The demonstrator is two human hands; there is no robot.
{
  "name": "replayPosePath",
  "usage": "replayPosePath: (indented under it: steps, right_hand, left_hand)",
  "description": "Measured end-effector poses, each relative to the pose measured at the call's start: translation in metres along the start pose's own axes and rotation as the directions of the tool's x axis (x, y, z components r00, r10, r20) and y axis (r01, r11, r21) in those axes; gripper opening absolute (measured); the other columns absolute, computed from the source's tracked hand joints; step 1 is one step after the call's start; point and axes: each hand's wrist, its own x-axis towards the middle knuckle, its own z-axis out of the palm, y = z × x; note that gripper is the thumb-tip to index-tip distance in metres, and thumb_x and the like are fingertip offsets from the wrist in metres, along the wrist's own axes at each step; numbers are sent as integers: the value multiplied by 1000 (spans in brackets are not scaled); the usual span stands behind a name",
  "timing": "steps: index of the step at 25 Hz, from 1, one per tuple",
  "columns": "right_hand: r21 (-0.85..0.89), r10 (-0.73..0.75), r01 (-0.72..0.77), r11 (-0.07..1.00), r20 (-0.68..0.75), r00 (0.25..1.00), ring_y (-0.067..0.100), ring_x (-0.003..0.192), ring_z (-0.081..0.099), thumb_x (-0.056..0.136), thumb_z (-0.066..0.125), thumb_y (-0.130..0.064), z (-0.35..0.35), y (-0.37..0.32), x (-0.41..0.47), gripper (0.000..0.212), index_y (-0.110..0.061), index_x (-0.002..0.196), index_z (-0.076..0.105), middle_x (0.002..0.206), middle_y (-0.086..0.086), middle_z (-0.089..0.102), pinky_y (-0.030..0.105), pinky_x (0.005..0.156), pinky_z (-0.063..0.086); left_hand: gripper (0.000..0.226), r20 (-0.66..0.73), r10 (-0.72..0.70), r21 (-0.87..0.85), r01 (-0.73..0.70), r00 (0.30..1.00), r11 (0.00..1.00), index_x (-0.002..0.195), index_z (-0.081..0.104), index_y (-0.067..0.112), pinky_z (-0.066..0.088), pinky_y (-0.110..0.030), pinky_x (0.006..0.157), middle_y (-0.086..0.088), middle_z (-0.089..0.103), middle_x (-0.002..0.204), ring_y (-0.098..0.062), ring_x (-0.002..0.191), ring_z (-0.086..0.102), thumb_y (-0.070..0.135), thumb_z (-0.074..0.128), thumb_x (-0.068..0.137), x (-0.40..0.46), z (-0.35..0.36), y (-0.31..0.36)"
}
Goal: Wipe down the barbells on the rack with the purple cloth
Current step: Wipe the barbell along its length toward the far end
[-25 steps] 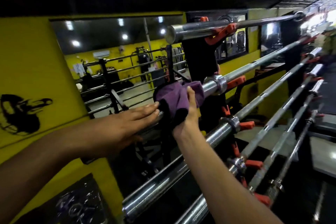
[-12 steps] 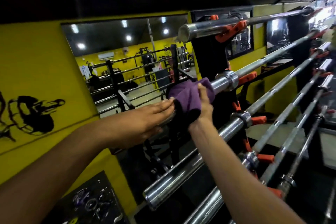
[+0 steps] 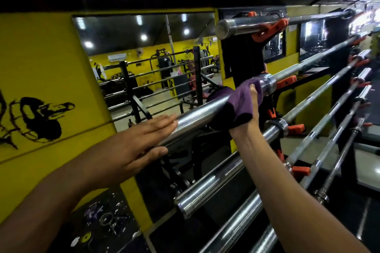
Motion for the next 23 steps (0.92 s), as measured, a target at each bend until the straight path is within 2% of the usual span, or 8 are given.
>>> replayPosePath:
  steps: [3,5,8,12,15,18,21,23]
  right_hand:
    - [97,-9,11,995,-19,1000,19,58,68,79,78,-56,22,15,-12,53,-16,110,62,74,2,68,31,56,57]
    - [127,10,-6,992,-25,1000,23,72,71,78,78,-55,32,37,-34,63,-13,123,63,92,8,72,37,64,61]
    - [124,75,-68,990,-48,996,28,92,71,67,84,-56,35,58,-57,72,-15,123,63,111,12,72,47,79,61]
    - [80,-22,19,997,37,999,9,74,72,95,62,-48,34,29,-37,33,-20,114,63,103,-3,67,26,61,58]
    - [33,-11,14,999,-88,996,23,86,73,80,75,-58,40,52,-67,62,-16,125,63,103,5,73,33,65,60]
    - [41,35,-32,999,-69,997,29,90,74,63,81,-61,47,70,-93,75,-14,119,64,107,11,75,39,67,61]
    - [129,27,-19,991,-63,998,24,80,70,78,76,-58,50,47,-84,65,-11,122,65,113,11,73,35,65,59]
    - [59,-7,12,998,-82,997,27,83,72,80,73,-61,50,54,-86,63,-13,120,69,115,14,74,39,73,61]
  left_hand:
    - [56,-135,-3,92,15,991,996,159,17,29,14,-16,120,16,11,166,-3,151,12,46,24,106,-20,19,-3]
    - [54,-182,-2,87,18,983,996,159,20,27,13,-12,118,14,16,165,-3,151,16,43,24,107,-19,25,-3]
    - [54,-220,13,90,7,975,996,159,21,27,17,-16,117,13,19,165,-2,150,16,42,22,107,-18,26,-6]
    - [56,-239,19,39,-10,971,999,158,23,25,29,-31,118,10,21,165,-7,151,19,39,25,105,-18,32,-10]
    - [56,-248,17,9,-15,969,1000,158,25,22,34,-39,117,7,24,164,-10,150,21,37,26,104,-16,36,-11]
    - [56,-242,22,21,-17,970,1000,158,23,24,29,-32,118,8,22,164,-6,150,18,39,24,104,-16,36,-13]
    - [57,-244,28,9,-27,969,1000,158,24,24,26,-29,118,9,22,164,-6,150,18,42,21,104,-17,34,-11]
    - [59,-239,11,-21,-17,971,1000,158,23,26,15,-19,118,12,19,165,-1,149,13,46,19,103,-15,35,-8]
